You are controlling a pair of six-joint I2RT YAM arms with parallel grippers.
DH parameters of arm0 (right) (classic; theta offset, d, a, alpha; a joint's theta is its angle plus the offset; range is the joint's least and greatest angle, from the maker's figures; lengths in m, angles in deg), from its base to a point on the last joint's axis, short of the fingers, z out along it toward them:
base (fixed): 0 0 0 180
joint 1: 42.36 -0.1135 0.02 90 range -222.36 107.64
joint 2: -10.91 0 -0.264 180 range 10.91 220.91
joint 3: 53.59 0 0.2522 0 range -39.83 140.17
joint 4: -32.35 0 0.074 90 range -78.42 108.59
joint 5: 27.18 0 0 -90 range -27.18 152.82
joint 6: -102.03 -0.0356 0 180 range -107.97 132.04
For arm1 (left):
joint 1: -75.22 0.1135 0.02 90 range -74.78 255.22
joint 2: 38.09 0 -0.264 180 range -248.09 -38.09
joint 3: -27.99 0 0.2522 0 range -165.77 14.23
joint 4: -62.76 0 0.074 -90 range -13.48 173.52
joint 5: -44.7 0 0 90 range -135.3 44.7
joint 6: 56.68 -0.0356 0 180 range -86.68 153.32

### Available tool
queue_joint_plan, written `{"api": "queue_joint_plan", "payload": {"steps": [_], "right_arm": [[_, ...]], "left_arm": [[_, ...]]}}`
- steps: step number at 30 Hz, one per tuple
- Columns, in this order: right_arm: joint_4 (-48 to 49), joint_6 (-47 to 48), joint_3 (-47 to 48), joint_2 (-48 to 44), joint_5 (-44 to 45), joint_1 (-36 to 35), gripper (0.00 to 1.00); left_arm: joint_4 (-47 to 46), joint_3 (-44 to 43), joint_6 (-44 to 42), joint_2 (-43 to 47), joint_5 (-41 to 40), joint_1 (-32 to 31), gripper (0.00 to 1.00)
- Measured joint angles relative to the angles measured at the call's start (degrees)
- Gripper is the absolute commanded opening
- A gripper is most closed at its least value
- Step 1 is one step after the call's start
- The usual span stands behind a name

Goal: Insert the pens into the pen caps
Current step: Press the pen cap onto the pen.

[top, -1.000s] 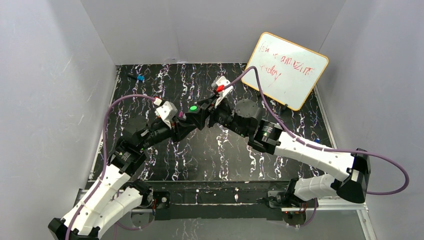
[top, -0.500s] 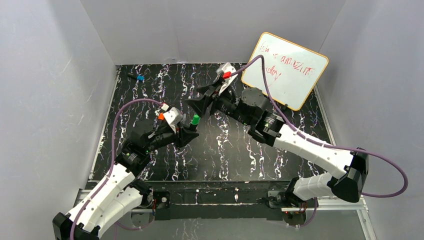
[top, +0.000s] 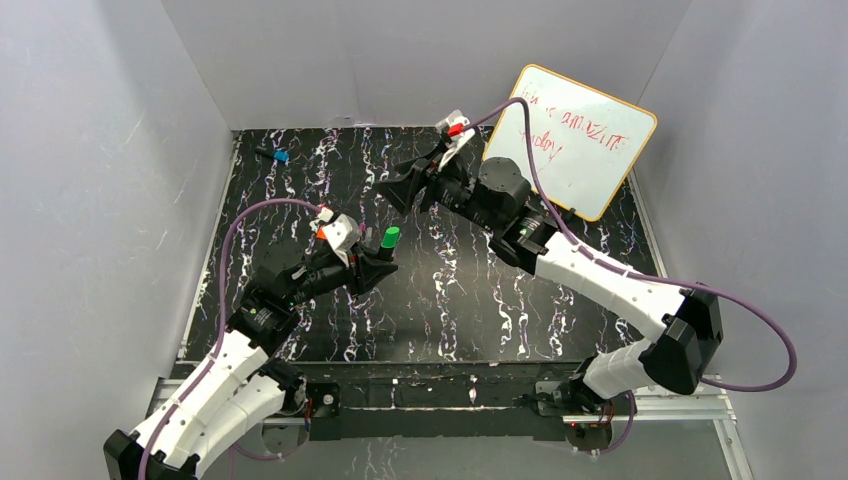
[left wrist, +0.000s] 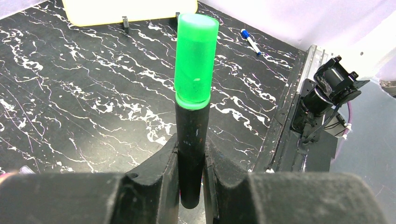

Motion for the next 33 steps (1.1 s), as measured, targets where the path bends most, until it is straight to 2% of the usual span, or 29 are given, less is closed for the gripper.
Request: {"api": "queue_joint_plan", "payload": {"steps": [5, 14, 27, 33], "right_arm": [[0.81, -2.16, -0.68, 0.52, -1.9, 0.48, 0.7], [2.54, -6.21, -8.68, 0.17, -2.93, -2.12, 0.71], [1.31, -4.28, -6.23, 0.09, -2.58, -2.56, 0.72], [0.83, -3.56, -3.63, 0.09, -2.73, -0.22, 0.73]], "left_arm": [[0.0, -0.02, -0.07, -0.11, 0.02, 0.0, 0.0], [2.14, -0.55, -1.14, -1.88, 0.11, -0.04, 0.0], [0.42, -1.42, -1.22, -2.95, 0.07, -0.02, 0.0], [-0.04, -1.44, -1.14, -2.89, 0.09, -0.02, 0.0]]}}
